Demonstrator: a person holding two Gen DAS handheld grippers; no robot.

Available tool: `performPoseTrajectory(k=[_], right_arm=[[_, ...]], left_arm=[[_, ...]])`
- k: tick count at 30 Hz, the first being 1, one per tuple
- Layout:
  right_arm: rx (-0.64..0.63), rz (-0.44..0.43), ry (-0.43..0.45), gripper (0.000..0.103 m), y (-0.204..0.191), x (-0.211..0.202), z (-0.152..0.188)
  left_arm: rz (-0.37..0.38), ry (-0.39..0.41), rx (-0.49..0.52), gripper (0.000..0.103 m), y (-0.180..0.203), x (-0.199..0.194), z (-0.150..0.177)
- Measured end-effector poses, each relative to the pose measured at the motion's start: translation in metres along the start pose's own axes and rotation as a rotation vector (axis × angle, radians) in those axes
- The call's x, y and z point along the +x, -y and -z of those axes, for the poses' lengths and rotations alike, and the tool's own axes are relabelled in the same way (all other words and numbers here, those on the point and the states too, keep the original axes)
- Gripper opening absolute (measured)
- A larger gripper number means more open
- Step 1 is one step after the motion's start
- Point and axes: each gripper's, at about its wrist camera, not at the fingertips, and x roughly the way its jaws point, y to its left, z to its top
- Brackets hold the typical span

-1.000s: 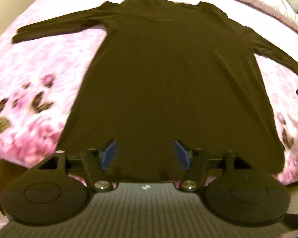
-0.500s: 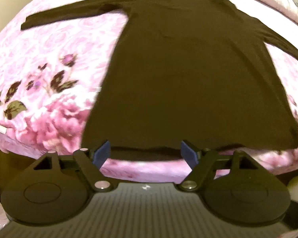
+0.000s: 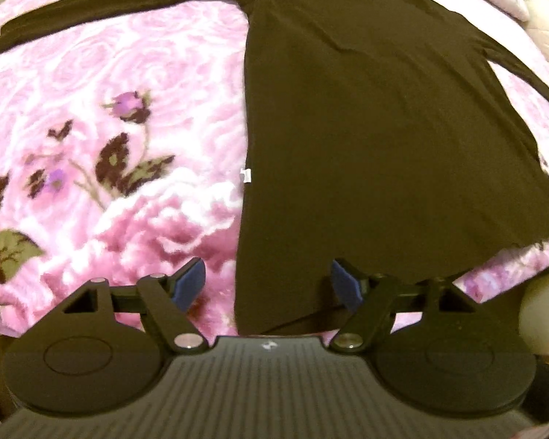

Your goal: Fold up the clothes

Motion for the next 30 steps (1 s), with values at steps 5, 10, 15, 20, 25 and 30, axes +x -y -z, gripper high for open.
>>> performPoseTrajectory(k=[5, 10, 15, 20, 25, 30], right_arm=[[-0.040, -0.006, -0.021, 0.043, -0.014, -0.023, 0.015], [-0.048, -0.039, -0.122, 0.047, -0.019, -0.015, 0.050], [-0.056, -0.026, -0.185, 0.002, -0.009, -0.010, 0.066], [-0.201, 0.059, -0.180, 0.010, -0.021, -0.029, 0.072], [-0.384, 0.127, -0.056, 0.044, -0.061, -0.056, 0.075], [-0.633, -0.017, -0.070, 0.050, -0.112, -0.045, 0.100]], left_arm=[[0.073, -0.055, -0.050, 0.069, -0.015, 0.008, 0.007], [0.104, -0.064, -0.097, 0.017, -0.021, 0.014, 0.016], [0.021, -0.091, 0.049, 0.006, -0.013, 0.004, 0.022], [-0.160, -0.049, 0.363, 0.014, 0.030, -0.015, 0.030], [-0.161, 0.065, 0.616, 0.040, 0.085, -0.024, 0.050], [-0.098, 0.094, 0.783, 0.040, 0.124, -0.005, 0.064]])
